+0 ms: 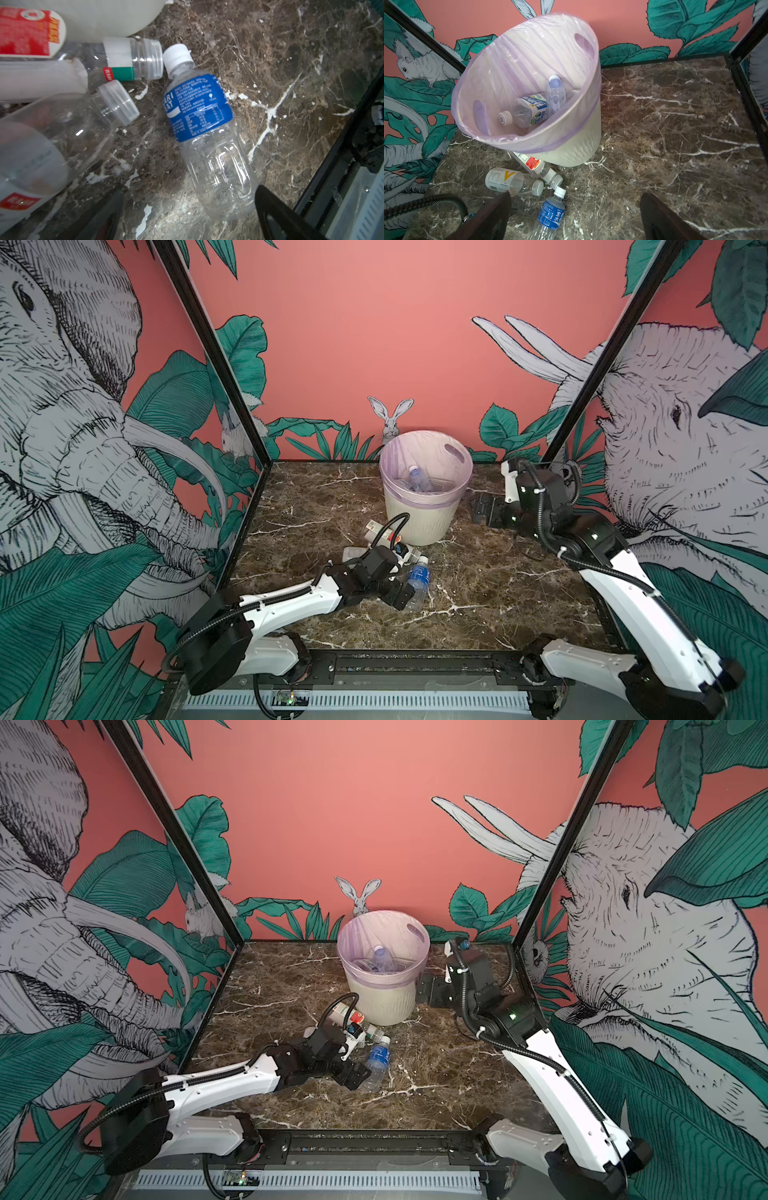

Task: Throw the plastic bottles in the bin
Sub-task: 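Withdraw the right gripper while the left gripper reaches toward the blue-label water bottle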

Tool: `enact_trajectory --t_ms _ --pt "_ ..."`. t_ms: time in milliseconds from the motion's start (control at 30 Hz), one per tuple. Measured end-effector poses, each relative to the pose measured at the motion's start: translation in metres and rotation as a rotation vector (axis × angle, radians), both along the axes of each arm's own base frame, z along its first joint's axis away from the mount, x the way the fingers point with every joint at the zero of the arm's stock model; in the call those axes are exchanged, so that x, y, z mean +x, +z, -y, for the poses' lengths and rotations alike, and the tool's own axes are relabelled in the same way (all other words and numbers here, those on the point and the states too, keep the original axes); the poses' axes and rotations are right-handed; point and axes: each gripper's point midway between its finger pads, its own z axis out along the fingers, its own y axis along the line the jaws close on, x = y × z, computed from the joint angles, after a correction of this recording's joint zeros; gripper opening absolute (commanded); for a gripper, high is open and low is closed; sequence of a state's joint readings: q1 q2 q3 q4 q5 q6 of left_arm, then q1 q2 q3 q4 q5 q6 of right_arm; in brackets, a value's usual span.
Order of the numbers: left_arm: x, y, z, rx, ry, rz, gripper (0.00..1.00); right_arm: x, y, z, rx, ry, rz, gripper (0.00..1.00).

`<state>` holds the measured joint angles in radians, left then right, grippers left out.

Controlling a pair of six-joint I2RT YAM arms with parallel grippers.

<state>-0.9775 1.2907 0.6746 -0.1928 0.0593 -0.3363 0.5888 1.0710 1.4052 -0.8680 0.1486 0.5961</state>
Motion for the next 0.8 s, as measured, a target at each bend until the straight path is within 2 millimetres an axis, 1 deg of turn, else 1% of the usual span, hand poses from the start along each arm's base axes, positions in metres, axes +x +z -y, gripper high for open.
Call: enact_trajectory --t_ms 133,233,300,400,533,633,700,800 --pt "-0.001 -0.008 0.006 0.005 -0.003 -0.007 0.99 -0.021 -0.019 0.008 0.051 -0.025 -0.067 0.99" --pt "-0.001 -0.018 0.012 0.031 -0.014 -0.032 1.00 -0.027 -0.023 0.005 0.091 -0.025 -0.104 0.99" --pt "0.000 -0.022 0.020 0.044 -0.024 -0.041 1.00 -0.029 -0.024 0.002 0.111 -0.022 -0.123 0.99" --pt "0.003 -0.020 0.031 0.042 -0.033 -0.037 1.00 -0.030 -0.019 -0.002 0.139 -0.012 -0.134 0.99" --pt "0.009 -0.011 0.037 0.031 -0.026 -0.014 1.00 -0.029 -0.012 -0.011 0.169 0.017 -0.135 0.99" --pt "0.011 -0.009 0.036 0.038 -0.017 -0.004 0.99 -0.023 -0.017 -0.024 0.182 0.050 -0.165 0.99" --pt "0.011 -0.010 0.033 0.048 -0.012 0.000 1.00 -0.019 -0.024 -0.032 0.185 0.068 -0.191 0.99" --pt "0.012 -0.009 0.032 0.053 -0.009 0.005 1.00 -0.019 -0.034 -0.037 0.195 0.084 -0.208 0.99"
